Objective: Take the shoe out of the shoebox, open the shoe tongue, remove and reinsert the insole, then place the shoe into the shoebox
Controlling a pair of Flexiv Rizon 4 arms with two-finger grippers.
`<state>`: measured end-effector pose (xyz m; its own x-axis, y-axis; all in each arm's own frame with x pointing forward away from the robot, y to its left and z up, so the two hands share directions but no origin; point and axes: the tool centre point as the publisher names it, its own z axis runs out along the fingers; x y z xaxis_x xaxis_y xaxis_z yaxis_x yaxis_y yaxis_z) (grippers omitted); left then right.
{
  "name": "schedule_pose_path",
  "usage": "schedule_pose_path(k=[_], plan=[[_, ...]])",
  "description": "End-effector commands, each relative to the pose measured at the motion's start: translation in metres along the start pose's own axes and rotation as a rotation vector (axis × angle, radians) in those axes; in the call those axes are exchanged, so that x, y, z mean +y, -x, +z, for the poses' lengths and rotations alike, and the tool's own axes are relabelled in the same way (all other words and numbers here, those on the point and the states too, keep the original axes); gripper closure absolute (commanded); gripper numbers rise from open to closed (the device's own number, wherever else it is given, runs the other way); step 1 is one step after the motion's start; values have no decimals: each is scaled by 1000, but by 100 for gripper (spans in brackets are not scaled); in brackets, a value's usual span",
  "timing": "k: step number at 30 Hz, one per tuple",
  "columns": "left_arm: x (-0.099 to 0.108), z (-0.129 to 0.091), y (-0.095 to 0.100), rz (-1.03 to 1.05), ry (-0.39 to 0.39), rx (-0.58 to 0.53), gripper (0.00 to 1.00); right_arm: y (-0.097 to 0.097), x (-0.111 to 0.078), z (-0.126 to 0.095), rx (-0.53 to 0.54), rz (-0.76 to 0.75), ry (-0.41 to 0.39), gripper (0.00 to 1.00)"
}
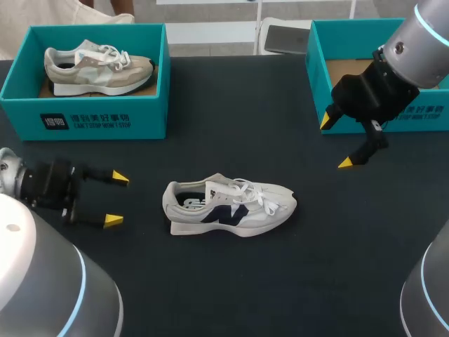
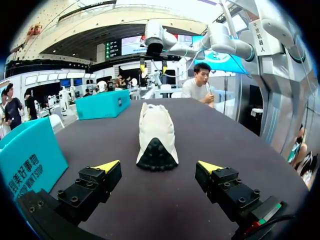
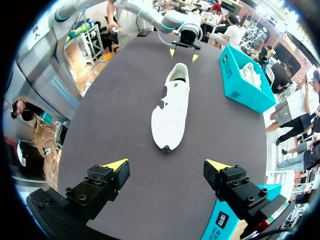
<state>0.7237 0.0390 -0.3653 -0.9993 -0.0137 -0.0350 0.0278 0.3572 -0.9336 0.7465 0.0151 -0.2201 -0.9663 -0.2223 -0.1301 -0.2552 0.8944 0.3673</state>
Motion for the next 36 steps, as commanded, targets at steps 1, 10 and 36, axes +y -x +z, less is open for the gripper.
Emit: schedule_pose_path(k=[1,10,36], plan=[[5,9,-5,-11,-1,-66,0,0,0,1,-1,1,-4,0],[5,9,-5,-11,-1,-66,0,0,0,1,-1,1,-4,0],[1,73,-5,-2,-14,-50,0,0,0,1,-1,1,-4,0]])
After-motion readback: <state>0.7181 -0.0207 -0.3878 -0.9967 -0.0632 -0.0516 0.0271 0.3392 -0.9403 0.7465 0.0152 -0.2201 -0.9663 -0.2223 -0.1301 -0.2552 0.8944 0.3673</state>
